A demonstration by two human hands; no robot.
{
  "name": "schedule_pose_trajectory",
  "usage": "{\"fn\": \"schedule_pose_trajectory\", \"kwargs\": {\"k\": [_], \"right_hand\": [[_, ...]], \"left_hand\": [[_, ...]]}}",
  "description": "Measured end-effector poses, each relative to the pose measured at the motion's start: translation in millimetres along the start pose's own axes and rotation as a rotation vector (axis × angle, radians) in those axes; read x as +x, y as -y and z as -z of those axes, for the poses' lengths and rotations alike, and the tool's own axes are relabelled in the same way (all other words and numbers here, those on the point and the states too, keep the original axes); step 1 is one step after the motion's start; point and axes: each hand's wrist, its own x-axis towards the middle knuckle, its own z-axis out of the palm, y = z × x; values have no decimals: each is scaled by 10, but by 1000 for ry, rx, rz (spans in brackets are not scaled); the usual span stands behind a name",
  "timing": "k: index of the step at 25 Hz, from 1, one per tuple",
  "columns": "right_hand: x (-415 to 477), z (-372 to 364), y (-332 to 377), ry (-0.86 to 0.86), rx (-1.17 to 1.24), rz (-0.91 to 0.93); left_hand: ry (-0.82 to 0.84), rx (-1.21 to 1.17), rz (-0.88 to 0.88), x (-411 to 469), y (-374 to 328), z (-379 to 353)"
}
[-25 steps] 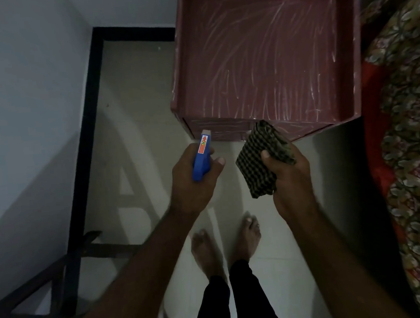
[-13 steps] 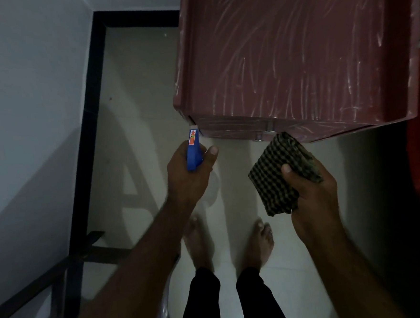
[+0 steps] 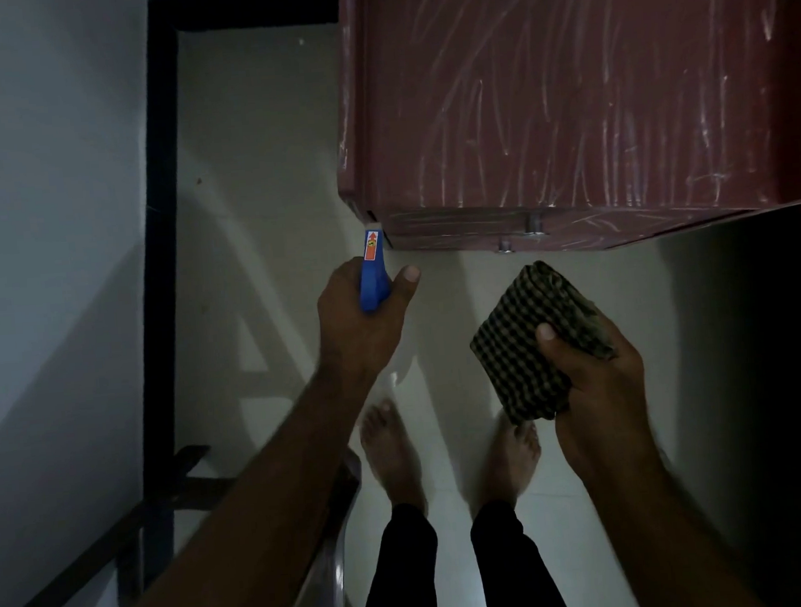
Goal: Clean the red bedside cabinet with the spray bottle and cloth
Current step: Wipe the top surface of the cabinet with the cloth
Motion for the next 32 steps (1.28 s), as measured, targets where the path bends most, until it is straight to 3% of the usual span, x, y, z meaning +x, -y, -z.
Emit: {"fn": "schedule_pose_trajectory", "kwargs": {"k": [7, 16, 32], "right_hand": [[-49, 16, -64, -17, 23, 0], [-48, 108, -52, -47, 39, 0], [-83, 380, 99, -84, 50, -1]], "left_hand": [[93, 30, -48, 34, 8, -43], [133, 181, -174, -14, -55, -190], [196, 223, -273, -191, -426, -635]]}}
